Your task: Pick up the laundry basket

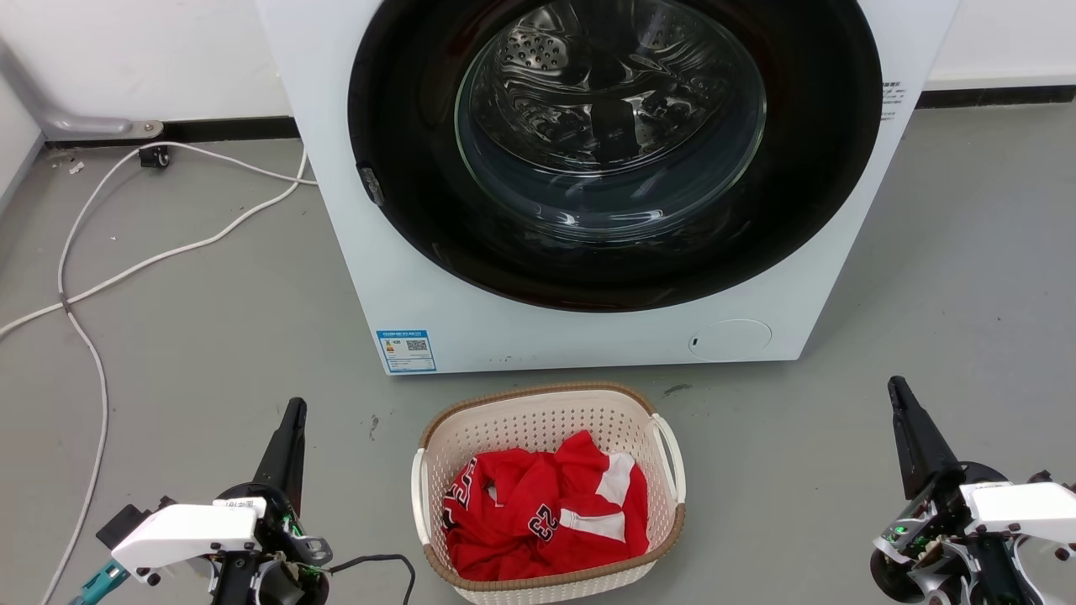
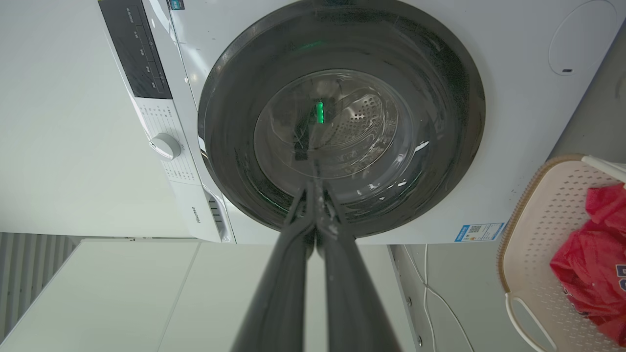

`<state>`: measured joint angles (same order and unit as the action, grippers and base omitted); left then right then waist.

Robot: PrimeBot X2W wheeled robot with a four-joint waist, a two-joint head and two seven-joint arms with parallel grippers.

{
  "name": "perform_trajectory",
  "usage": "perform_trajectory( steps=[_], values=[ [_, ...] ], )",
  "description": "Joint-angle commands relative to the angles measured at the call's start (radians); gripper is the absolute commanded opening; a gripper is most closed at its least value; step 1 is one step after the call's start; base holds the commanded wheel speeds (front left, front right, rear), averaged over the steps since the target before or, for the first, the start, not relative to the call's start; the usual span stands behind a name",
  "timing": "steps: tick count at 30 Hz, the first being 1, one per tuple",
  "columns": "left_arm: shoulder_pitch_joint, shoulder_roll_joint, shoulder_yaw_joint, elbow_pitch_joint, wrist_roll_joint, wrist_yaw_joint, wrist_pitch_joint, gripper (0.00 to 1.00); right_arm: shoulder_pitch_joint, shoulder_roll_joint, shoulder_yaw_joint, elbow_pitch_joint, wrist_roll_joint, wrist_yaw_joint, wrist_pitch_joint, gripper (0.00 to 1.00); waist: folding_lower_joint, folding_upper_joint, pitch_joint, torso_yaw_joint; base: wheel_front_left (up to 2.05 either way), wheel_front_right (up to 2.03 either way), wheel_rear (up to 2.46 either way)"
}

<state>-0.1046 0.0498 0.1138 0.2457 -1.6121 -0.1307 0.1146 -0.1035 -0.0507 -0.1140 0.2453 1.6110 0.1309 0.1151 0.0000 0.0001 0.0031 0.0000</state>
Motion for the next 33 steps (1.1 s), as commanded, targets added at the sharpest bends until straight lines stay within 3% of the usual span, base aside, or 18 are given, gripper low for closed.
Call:
perform_trajectory(
  steps=[1, 14, 15, 23, 33],
  values=[
    [-0.009, 0.001, 0.002, 0.0, -0.002, -0.002, 0.002, 0.0, -0.01, 0.001, -0.001, 0.0, 0.004, 0.0, 0.001, 0.0, 0.0, -0.0001, 0.0, 0.0, 0.0, 0.0, 0.0],
    [-0.009, 0.001, 0.002, 0.0, -0.002, -0.002, 0.002, 0.0, -0.01, 0.001, 0.0, 0.0, 0.004, 0.0, 0.001, 0.0, 0.0, -0.0001, 0.0, 0.0, 0.0, 0.0, 0.0],
    [0.002, 0.0, -0.001, 0.003, 0.0, 0.0, 0.0, 1.0, 0.002, 0.0, 0.0, 0.002, 0.0, 0.0, 0.0, 1.0, 0.0, -0.0001, 0.0, 0.0, 0.0, 0.0, 0.0],
    [0.016, -0.002, -0.007, -0.007, 0.037, 0.0, -0.034, 1.0, 0.014, 0.001, 0.009, 0.008, -0.041, 0.0, -0.034, 1.0, 0.0, -0.0001, 0.001, 0.0, 0.0, 0.0, 0.0],
    [0.015, -0.001, 0.006, -0.051, 0.209, 0.003, -0.082, 1.0, 0.021, 0.0, 0.009, -0.054, -0.277, 0.0, -0.082, 1.0, 0.0, -0.0001, 0.005, 0.0, 0.0, 0.0, 0.0]
  ],
)
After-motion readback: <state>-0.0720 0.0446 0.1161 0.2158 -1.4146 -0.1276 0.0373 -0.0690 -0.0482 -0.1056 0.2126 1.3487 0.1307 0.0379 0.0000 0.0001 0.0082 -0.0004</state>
